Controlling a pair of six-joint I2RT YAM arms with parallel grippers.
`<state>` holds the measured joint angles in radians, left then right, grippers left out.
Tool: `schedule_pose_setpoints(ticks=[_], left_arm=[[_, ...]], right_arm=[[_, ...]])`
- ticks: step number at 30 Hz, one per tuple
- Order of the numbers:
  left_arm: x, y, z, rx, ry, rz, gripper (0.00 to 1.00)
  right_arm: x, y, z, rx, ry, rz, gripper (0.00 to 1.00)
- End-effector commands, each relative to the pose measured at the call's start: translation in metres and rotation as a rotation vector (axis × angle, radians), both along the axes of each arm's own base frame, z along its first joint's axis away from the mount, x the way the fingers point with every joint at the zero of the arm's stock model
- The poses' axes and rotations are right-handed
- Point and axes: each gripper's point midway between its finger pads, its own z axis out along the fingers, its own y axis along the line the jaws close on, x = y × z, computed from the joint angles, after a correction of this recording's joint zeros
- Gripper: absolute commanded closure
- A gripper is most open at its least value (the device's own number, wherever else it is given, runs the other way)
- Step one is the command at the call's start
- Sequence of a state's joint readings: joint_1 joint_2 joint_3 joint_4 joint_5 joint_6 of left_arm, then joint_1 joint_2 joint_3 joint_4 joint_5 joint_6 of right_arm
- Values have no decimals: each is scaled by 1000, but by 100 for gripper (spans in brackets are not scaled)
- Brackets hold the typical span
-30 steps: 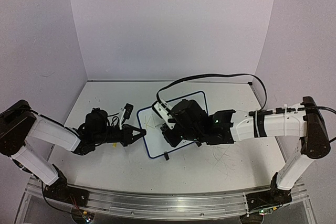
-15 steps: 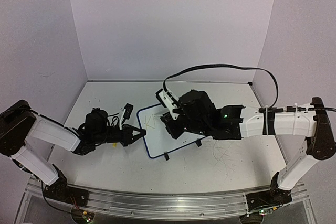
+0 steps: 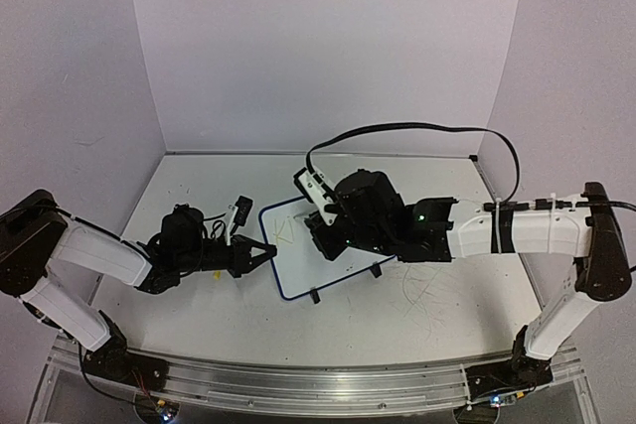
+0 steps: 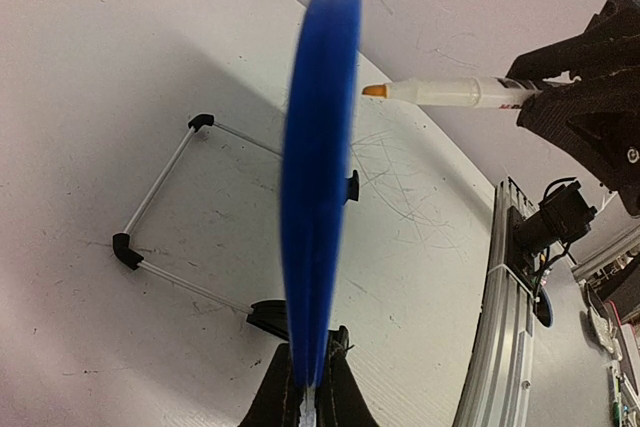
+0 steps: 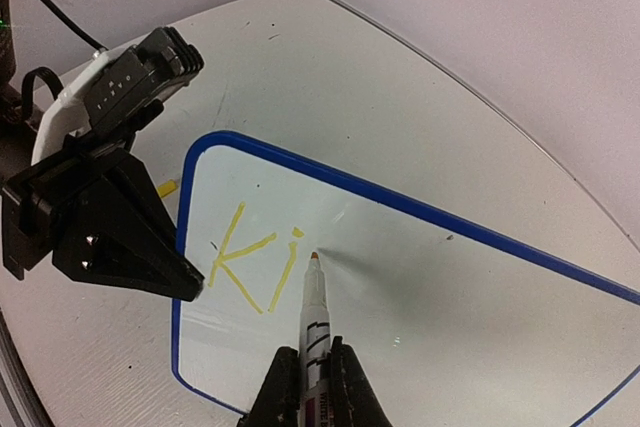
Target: Write a sentence on the whiteboard
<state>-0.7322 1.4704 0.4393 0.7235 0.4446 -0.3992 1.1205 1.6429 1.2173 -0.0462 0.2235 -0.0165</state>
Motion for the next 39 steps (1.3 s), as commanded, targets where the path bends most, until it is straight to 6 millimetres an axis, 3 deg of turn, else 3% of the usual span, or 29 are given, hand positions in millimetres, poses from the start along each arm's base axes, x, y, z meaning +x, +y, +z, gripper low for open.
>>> schedule_pose_setpoints(ticks=[1, 26, 39], left_arm=[[3, 0, 4, 17, -15, 13, 100], [3, 0, 6, 13, -17, 12, 100], [4, -1, 5, 15, -15, 10, 100]], right_arm=[[10, 7, 20, 40, -40, -16, 100], [14, 4, 2, 2, -22, -45, 100], [4, -5, -13, -11, 29, -41, 100]])
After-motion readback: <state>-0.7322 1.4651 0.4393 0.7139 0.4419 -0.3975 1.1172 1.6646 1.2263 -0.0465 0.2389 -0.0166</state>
